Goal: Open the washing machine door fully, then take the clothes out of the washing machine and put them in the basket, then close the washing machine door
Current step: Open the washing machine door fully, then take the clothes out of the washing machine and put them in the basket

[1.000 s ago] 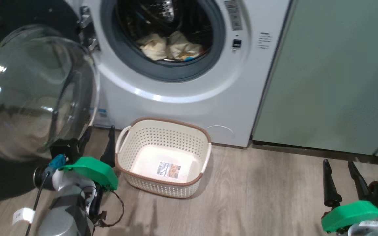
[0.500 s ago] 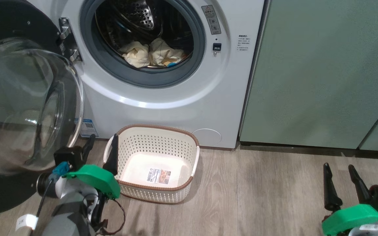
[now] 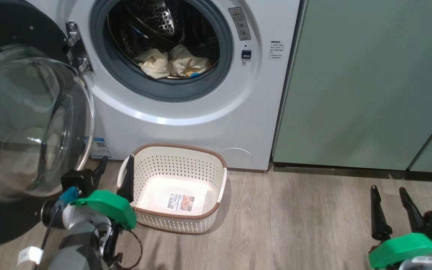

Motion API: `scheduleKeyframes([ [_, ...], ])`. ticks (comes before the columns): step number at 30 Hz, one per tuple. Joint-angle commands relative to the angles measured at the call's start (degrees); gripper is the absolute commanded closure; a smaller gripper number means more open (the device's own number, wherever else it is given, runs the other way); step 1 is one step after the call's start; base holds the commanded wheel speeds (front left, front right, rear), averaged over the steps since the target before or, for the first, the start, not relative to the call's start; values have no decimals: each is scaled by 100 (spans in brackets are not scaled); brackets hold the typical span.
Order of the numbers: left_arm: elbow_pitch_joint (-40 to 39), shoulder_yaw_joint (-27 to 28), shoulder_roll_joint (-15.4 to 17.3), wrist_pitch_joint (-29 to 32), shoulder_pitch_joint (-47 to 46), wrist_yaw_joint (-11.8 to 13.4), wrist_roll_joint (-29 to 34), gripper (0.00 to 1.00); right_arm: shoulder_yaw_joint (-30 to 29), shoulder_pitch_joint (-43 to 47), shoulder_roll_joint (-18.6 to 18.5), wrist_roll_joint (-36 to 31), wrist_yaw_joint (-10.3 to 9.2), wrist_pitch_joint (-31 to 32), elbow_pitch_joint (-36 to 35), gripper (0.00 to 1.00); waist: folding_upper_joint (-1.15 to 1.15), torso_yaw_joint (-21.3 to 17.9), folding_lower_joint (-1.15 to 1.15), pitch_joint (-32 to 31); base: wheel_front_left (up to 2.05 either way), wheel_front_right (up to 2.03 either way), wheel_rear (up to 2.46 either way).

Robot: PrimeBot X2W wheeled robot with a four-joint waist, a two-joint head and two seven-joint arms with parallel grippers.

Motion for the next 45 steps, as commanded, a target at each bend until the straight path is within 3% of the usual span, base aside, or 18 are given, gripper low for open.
scheduleKeyframes([
  [1, -157, 172, 114, -36, -201, -6, 46, 0, 90, -110, -35, -34, 1, -56, -208, 0, 0, -4, 0, 2, 0, 0, 0],
  [35, 106, -147, 293, -36, -318, -50, -149, 0, 36, -106, 13, -54, 1, -56, -198, 0, 0, -12, 0, 93, 1, -1, 0],
  [45, 99, -479, 409, -36, -323, -52, -429, 0, 43, -122, 31, -33, 1, -56, -151, 0, 0, 2, 0, 137, 106, -106, 0],
])
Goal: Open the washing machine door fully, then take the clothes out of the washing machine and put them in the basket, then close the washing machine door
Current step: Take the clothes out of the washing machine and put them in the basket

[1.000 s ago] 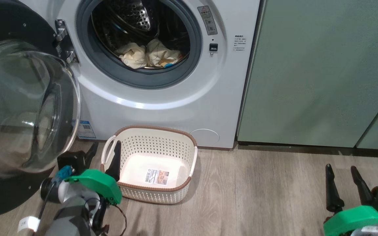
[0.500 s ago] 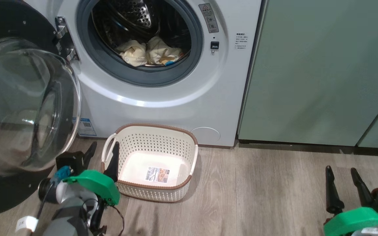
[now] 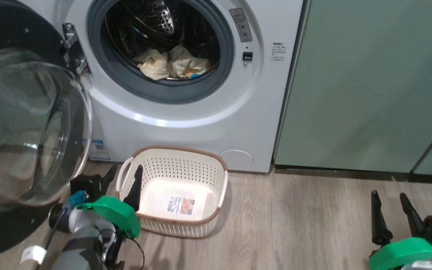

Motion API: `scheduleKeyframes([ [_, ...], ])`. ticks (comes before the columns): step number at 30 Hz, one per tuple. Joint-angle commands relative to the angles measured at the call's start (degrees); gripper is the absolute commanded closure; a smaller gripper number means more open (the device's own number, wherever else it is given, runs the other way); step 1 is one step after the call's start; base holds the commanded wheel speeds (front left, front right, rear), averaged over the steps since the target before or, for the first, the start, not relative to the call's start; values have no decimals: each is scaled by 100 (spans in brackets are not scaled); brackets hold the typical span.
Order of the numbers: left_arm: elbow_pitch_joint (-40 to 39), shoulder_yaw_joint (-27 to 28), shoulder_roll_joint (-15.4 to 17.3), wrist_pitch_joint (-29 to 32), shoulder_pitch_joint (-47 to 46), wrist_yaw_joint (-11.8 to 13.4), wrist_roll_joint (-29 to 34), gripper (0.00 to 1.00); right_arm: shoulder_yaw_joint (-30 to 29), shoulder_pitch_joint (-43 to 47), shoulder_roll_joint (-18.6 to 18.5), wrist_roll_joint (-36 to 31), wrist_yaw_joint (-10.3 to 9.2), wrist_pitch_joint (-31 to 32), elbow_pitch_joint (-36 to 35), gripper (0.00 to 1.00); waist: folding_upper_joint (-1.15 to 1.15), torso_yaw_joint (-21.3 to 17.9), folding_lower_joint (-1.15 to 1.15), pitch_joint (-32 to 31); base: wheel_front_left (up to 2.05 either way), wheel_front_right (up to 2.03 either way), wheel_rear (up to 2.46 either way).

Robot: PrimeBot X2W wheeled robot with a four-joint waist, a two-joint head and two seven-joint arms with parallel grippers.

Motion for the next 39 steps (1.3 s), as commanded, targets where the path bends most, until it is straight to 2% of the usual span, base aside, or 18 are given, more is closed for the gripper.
scheduleKeyframes([
  [1, -176, 137, 190, -36, -321, -6, -60, 0, 106, -225, -2, -11, 1, -56, -167, 0, 0, 8, 1, 10, 199, -199, 0],
  [9, -187, 156, 193, -36, -343, 7, -139, 0, 114, -259, -1, -16, 1, -56, -149, 0, 0, 24, 1, 41, 203, -197, -7],
  [16, -196, 264, 206, -36, -322, 101, -54, 0, 130, -261, -1, -22, 1, -56, -159, 0, 0, 22, 1, 40, 112, -112, 0],
  [24, -215, 367, 206, -36, -299, 214, 45, 0, 135, -242, 0, -26, 1, -56, -179, 0, 0, 22, 1, 29, 19, -19, 0],
  [39, -40, 427, 147, -36, -301, 243, 134, 0, 177, -238, -10, -32, 1, -56, -189, 0, 0, -2, 1, 24, 0, 0, 0],
])
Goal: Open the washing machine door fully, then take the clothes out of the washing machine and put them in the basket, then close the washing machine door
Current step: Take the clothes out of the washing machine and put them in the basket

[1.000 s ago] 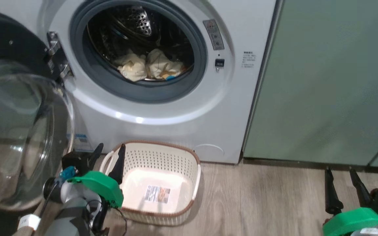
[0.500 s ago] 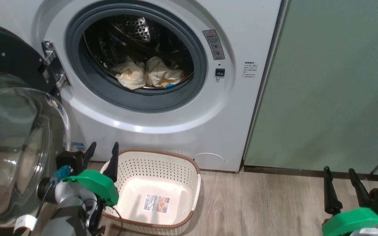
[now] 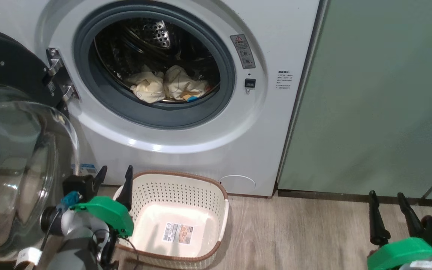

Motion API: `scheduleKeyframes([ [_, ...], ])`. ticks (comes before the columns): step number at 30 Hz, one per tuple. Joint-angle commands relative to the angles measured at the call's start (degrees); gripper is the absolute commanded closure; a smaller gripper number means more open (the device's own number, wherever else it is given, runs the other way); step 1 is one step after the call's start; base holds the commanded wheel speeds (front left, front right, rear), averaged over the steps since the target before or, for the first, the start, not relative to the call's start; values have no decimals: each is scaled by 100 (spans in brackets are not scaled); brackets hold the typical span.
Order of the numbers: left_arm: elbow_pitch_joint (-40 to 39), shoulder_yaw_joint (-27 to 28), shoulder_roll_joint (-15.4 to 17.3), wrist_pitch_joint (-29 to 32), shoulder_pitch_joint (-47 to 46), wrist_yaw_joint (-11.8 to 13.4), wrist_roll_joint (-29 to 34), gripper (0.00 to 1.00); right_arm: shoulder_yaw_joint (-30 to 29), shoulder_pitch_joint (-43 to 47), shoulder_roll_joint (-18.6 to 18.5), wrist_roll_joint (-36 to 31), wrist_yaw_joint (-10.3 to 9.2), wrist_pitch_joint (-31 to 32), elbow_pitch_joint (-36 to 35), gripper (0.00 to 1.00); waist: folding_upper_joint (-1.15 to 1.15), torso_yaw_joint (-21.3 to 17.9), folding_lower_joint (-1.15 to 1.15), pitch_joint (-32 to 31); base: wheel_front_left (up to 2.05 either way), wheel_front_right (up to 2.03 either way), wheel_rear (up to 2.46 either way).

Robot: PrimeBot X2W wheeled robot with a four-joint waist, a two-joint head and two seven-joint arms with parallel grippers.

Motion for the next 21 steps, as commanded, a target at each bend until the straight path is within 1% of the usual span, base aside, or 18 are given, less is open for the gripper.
scheduleKeyframes([
  [1, -125, 182, 125, -36, -301, 31, 48, 0, 132, -235, -20, -31, 1, -56, -204, 0, 0, -1, 0, 9, 0, 0, 0],
  [8, 230, 26, 216, -10, -602, 34, 190, 0, 192, -282, -19, -21, 1, -56, -233, 0, 0, -70, 0, 161, 0, 0, 0],
  [13, 488, -123, 343, 235, -972, 27, 296, 0, 246, -310, -9, 2, 1, -56, -231, 0, 0, -153, 0, 345, 0, 0, 0],
  [18, 566, -269, 510, 458, -1503, -30, 360, 0, 267, -445, 1, 18, 1, -56, -267, 0, 0, -237, 0, 732, 0, 0, 0],
  [21, 627, -479, 642, 633, -1870, -110, 436, 0, 280, -587, 7, 21, 1, -56, -287, 0, 0, -284, 0, 1007, 0, 0, 0],
])
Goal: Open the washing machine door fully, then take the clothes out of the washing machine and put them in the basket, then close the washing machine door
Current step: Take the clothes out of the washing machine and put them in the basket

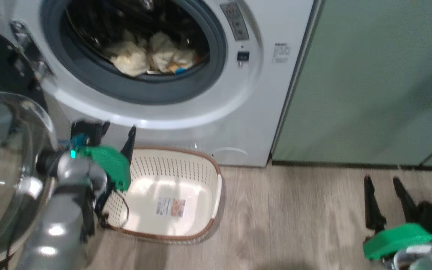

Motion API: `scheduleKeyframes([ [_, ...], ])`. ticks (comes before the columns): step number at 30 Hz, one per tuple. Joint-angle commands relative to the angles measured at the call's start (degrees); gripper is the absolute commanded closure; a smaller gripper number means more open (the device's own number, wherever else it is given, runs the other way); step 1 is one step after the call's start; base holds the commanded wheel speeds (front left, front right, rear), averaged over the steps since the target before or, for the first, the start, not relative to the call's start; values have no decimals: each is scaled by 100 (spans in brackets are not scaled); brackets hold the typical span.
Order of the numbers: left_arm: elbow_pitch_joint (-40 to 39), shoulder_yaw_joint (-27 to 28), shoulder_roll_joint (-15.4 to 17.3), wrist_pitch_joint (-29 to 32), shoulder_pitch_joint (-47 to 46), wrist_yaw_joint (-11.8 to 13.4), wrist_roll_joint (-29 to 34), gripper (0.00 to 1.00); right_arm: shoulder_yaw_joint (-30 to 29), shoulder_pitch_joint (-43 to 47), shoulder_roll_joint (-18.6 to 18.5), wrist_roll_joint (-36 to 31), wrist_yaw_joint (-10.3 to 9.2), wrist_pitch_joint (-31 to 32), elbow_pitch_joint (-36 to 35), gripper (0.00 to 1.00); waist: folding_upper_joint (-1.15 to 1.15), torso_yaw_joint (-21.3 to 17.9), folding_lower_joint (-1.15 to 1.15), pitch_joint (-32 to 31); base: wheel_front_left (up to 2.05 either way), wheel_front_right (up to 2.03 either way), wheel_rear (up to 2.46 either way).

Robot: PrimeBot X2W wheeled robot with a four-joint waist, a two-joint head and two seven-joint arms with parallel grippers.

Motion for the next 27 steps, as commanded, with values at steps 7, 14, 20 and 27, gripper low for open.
scheduleKeyframes([
  [7, -17, -242, 533, 525, -1222, -105, 198, 0, 165, -662, 11, 110, 1, -56, -288, 0, 0, -151, 0, 810, 0, 0, 0],
  [14, 108, -487, 816, 1050, -2131, -138, 89, 0, 254, -948, 13, 245, 1, -56, -358, 0, 0, -248, 0, 1380, 0, 0, 0],
  [20, 104, -660, 1081, 1372, -2842, -144, -69, 0, 322, -1203, 13, 313, 1, -56, -422, 0, 0, -334, 0, 1857, 0, 0, 0],
  [27, 67, -865, 1350, 1738, -3586, -145, -338, 0, 413, -1587, 13, 365, 1, -56, -508, 0, 0, -413, 0, 2431, 0, 0, 0],
])
